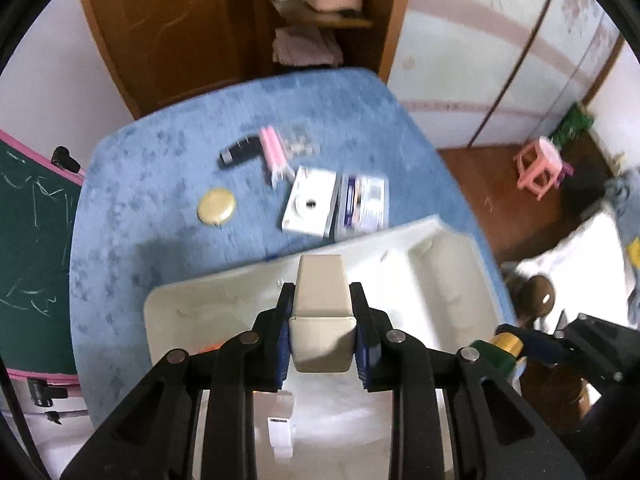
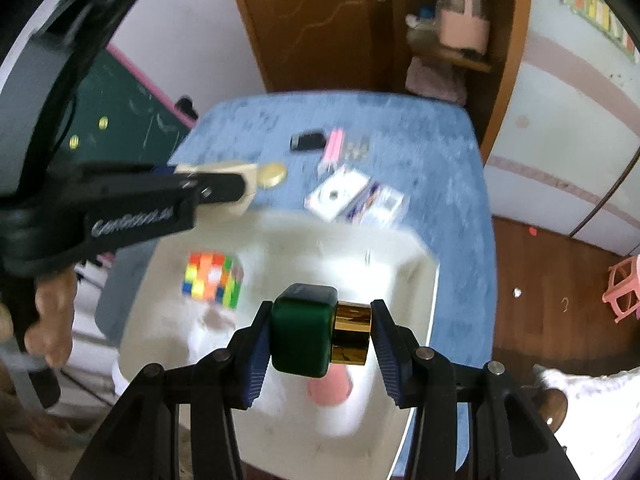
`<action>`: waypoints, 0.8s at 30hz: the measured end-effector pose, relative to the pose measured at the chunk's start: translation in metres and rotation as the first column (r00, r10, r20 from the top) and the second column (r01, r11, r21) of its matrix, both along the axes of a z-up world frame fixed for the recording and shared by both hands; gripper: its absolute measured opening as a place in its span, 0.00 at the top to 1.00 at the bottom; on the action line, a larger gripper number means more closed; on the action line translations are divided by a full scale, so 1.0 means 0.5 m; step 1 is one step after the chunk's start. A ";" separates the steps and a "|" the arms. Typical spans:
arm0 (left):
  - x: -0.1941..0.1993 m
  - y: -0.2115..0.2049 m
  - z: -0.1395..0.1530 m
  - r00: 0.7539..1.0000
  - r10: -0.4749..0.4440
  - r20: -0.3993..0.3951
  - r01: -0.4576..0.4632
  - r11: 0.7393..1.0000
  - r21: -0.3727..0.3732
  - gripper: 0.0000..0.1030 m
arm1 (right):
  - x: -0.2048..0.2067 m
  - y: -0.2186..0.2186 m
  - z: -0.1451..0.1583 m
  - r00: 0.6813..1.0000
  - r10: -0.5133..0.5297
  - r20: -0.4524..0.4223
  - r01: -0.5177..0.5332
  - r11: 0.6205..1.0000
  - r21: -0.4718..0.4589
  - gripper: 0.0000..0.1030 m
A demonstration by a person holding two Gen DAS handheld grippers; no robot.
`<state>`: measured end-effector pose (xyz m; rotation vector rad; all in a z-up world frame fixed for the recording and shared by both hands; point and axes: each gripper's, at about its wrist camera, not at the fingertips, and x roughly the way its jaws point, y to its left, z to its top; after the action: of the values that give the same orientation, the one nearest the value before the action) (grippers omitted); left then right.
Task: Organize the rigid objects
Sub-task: 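Carry the beige block and green bottle into the tray and open both grippers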
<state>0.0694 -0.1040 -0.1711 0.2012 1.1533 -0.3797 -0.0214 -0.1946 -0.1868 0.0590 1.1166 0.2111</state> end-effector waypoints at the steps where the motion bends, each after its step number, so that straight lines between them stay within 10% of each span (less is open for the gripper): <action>1: -0.003 -0.005 -0.019 1.000 -0.010 -0.014 0.010 1.000 0.014 0.73 | -0.006 0.003 -0.008 1.000 0.008 -0.004 -0.008 1.000 -0.004 0.54; 24: -0.011 -0.015 -0.172 0.979 -0.056 -0.198 0.079 0.991 0.108 0.73 | -0.041 0.056 -0.204 0.958 0.148 -0.246 -0.159 0.987 -0.026 0.52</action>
<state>0.0638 -0.1114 -0.2571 0.3103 1.3654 -0.3998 -0.0421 -0.1663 -0.2888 -0.0445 1.3719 0.3231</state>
